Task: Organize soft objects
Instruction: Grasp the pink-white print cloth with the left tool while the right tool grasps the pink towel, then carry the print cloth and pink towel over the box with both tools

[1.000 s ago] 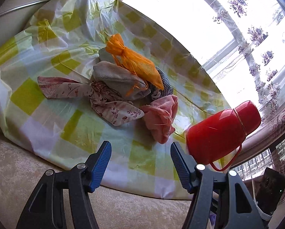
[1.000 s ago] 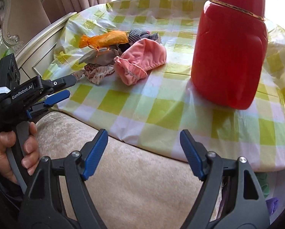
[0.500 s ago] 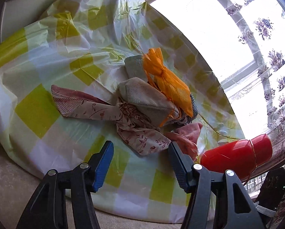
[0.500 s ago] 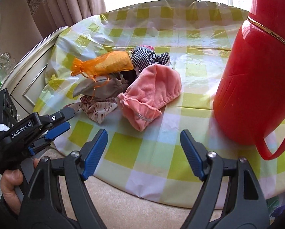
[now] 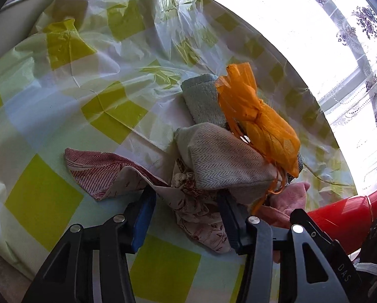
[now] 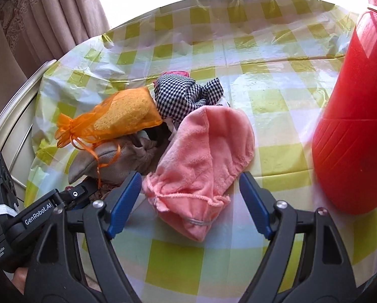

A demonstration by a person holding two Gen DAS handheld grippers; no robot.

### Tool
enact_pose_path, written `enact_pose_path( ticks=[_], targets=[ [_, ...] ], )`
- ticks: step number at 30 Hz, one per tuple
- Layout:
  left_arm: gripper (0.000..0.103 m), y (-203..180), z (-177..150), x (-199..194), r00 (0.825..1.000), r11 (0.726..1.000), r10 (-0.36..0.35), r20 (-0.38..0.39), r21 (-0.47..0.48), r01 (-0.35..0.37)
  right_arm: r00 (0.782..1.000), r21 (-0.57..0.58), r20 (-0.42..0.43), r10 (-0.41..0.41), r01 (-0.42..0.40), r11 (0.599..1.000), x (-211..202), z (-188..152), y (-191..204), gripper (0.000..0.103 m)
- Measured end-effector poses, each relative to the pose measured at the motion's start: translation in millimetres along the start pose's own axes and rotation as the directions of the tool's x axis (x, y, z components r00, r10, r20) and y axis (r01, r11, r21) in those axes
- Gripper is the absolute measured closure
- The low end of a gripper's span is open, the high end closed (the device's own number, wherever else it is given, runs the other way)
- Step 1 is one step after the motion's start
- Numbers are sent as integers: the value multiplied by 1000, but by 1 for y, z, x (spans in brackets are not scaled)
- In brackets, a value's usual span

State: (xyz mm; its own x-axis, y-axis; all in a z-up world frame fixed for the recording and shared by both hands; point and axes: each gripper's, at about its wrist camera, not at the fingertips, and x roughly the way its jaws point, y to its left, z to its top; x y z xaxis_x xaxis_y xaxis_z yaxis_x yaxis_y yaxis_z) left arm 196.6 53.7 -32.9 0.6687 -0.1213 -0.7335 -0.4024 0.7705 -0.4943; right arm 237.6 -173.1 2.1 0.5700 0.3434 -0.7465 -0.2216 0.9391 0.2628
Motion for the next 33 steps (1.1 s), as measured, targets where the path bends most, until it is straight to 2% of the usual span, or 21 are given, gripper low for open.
enact_pose_path(
  ticks=[1,4,7,9,15,26,33],
  targets=[
    [62,-1,0,2,1000,1000,0,-2,7,0,1000,7,8,-11,11,1000,2,1,-1,21],
    [69,-4,-2,4,1000,1000,-1,3,30,1,999,38,21,-31,31,999,11,4,-7,21],
    [76,-5,-5,5,1000,999,-18,5,39,18,1000,68,3,-2,2,998,22,2,-15,24],
    [77,-3,-7,1,999,999,-39,10,36,38,1000,78,-6,24,-24,997,26,-3,-19,59],
    [79,2,-13,-11,996,996,-83,23,13,83,997,79,28,69,-71,994,15,-12,-22,74],
    [79,-5,-39,-58,991,993,-106,79,51,102,991,66,84,102,-108,992,-34,-31,-29,76],
    [79,-19,-66,-89,984,986,-143,104,102,133,986,87,125,106,-118,989,-81,-54,-50,76]
  ],
)
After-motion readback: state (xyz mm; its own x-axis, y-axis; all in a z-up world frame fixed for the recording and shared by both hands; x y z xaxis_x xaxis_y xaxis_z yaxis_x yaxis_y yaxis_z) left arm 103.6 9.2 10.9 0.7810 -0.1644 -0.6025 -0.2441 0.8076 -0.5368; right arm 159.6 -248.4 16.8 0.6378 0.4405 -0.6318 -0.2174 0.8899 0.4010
